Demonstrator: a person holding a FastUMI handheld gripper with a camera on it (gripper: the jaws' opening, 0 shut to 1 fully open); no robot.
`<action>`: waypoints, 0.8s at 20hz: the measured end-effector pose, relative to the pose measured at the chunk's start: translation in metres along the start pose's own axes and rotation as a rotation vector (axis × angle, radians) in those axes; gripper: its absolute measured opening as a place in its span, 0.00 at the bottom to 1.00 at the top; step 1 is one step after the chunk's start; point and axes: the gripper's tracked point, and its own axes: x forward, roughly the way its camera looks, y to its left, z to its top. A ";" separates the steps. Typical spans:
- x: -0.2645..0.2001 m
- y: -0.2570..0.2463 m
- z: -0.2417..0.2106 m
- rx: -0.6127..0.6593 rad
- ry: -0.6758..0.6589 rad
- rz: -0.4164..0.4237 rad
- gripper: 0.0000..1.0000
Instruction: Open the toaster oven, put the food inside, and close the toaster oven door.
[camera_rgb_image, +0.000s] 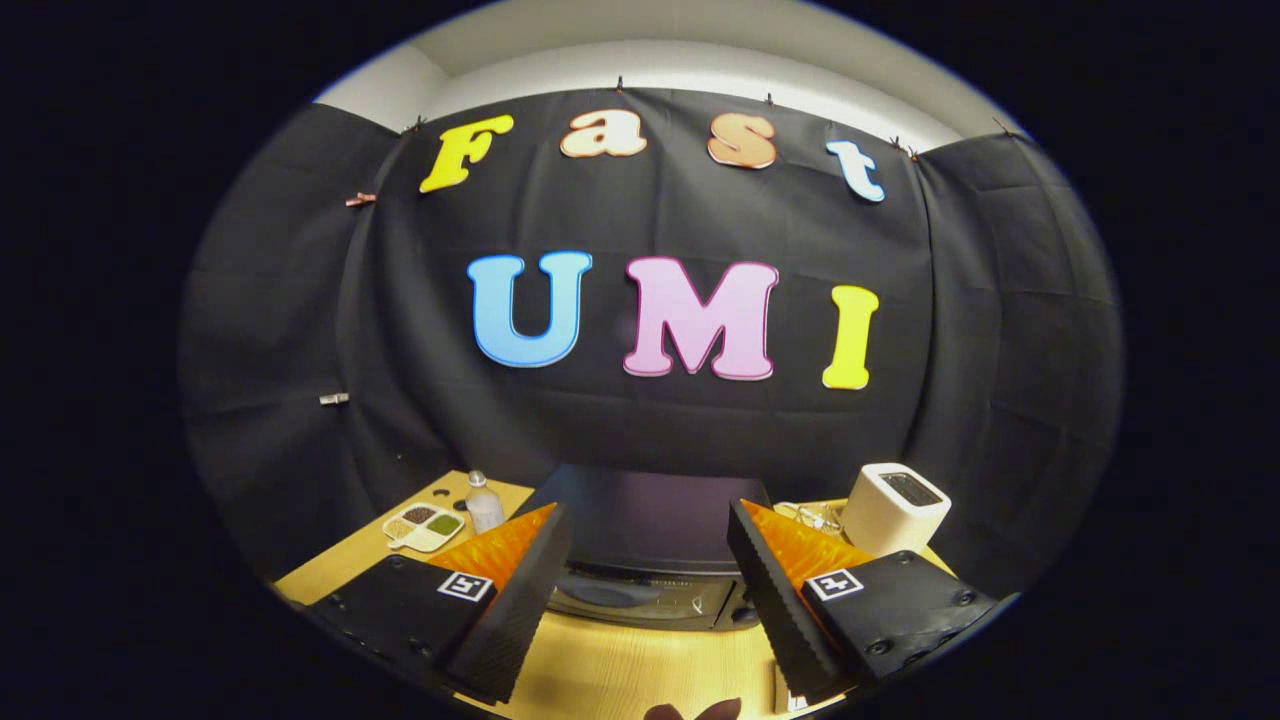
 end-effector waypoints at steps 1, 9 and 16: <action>0.008 0.002 -0.014 0.003 0.027 0.000 0.97; 0.065 0.024 -0.097 0.067 0.229 -0.010 0.98; 0.095 0.038 -0.117 0.044 0.254 -0.053 0.98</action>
